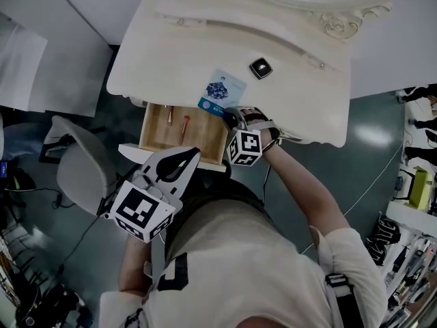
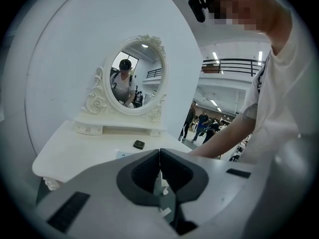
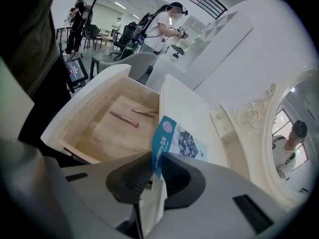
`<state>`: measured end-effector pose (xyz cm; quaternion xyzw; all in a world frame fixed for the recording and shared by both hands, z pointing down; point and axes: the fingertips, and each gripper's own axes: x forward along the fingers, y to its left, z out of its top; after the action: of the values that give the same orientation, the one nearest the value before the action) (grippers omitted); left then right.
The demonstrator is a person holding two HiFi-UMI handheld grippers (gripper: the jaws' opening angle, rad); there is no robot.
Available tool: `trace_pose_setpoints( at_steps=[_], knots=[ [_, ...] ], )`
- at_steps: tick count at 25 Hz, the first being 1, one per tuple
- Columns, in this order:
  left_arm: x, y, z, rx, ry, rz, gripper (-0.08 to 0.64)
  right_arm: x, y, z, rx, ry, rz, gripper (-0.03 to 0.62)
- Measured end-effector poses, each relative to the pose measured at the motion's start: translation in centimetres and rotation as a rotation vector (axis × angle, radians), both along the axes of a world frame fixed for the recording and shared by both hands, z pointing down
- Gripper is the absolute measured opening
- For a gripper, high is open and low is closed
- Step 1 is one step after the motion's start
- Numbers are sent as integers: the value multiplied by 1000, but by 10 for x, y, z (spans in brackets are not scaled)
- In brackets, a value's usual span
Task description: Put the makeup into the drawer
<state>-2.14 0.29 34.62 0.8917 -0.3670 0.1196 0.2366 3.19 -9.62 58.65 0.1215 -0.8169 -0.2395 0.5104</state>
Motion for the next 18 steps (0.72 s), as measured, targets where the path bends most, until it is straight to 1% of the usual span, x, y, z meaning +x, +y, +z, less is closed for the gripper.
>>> trace_pose_setpoints(
  at_steps=[3,6,11,13,18],
  knots=[
    [-2,1,0,1,0,2,58,-3,7,-2,-6,-17,-4,55],
    [-3,2,0,5,5,3,58,-7,13,-9,-38,-48,2,32],
    [-10,2,-5,17,14,-6,58,-20,17,-40,-124,-151,56,28],
    [-16,1,-8,24,15,-22,58,-27,19,-61,-144,-202,68,28],
    [-41,-7,-14,38,31,-96,58,-43,23,-107,-142,-290,65,28]
  ],
)
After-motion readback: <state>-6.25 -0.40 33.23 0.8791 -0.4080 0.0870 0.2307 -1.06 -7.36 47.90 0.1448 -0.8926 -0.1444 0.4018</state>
